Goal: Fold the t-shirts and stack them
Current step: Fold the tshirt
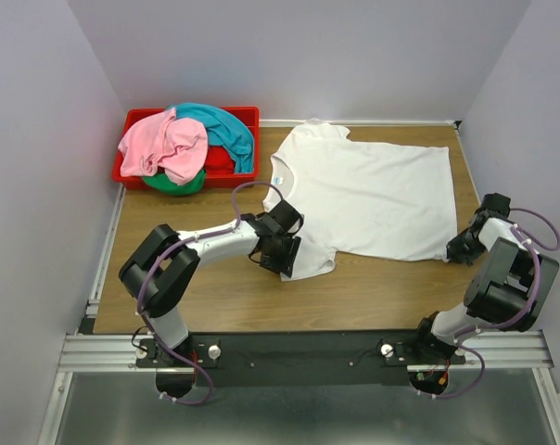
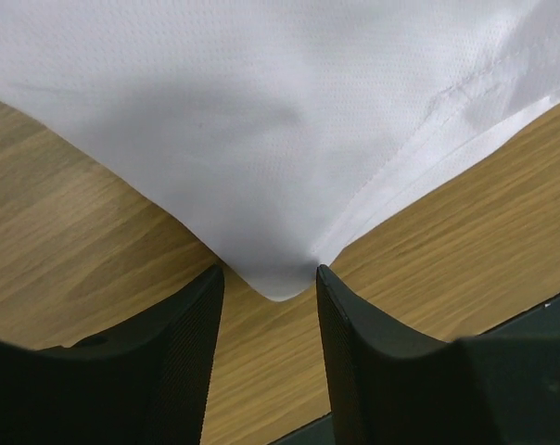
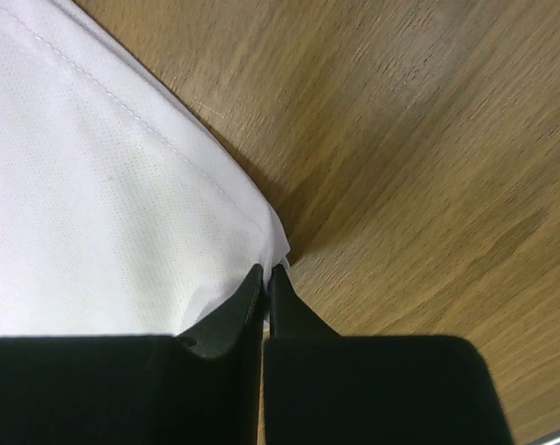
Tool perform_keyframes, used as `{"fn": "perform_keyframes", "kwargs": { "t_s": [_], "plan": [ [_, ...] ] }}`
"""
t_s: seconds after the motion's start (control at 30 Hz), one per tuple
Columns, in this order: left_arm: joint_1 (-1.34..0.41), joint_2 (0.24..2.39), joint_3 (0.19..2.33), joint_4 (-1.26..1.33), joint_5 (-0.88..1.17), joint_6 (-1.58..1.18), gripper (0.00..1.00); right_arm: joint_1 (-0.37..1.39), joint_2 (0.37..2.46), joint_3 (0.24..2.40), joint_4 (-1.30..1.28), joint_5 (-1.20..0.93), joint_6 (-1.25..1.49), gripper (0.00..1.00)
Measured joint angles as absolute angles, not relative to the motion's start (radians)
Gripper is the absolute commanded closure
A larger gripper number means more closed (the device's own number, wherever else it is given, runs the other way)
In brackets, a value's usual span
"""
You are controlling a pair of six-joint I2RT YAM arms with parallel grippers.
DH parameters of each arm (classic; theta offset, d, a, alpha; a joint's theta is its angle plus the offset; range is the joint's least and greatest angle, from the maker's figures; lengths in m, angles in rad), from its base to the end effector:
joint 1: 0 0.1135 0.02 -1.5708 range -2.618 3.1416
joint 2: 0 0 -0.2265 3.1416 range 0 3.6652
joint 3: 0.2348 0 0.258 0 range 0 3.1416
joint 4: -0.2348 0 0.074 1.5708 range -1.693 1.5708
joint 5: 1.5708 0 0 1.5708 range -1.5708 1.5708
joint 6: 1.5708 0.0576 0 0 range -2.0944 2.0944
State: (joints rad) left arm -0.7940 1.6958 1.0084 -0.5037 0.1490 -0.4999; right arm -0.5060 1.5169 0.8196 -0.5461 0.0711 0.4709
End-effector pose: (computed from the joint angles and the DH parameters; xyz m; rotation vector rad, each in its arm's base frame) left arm 0.2244 -0.2405 0.1038 0.4636 2.8475 -0.5059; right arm 0.2438 -0.1398 0.1001 1.3349 2.4768 -0.1082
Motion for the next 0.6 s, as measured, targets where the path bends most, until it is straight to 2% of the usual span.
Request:
{"fn": "perform_keyframes", "kwargs": {
  "t_s": [0.03, 0.07, 0.2, 0.23, 0.3, 0.6],
  "plan": [
    [-0.794, 1.700, 1.013, -0.504, 0.146, -0.500, 0.55, -0.506, 1.517, 0.818, -0.546, 0.070, 0.471, 0.92],
    [-0.794, 1.705, 1.019, -0.503, 0.138, -0.499, 0.66, -0.506, 1.517, 0.817, -0.545, 0.069, 0.471, 0.92],
    [-0.794, 1.716, 1.024, -0.501, 0.115, -0.494, 0.83, -0.506, 1.515, 0.817, -0.544, 0.064, 0.471, 0.92],
    [-0.794, 1.718, 1.024, -0.501, 0.112, -0.495, 0.92, -0.506, 1.515, 0.816, -0.544, 0.064, 0.471, 0.92],
    [-0.794, 1.720, 1.026, -0.500, 0.110, -0.490, 1.00, -0.506, 1.512, 0.816, -0.543, 0.063, 0.471, 0.92],
    [-0.794, 1.699, 1.035, -0.543, 0.110, -0.480, 1.00, -0.506, 1.467, 0.810, -0.544, 0.062, 0.471, 0.98]
  ]
}}
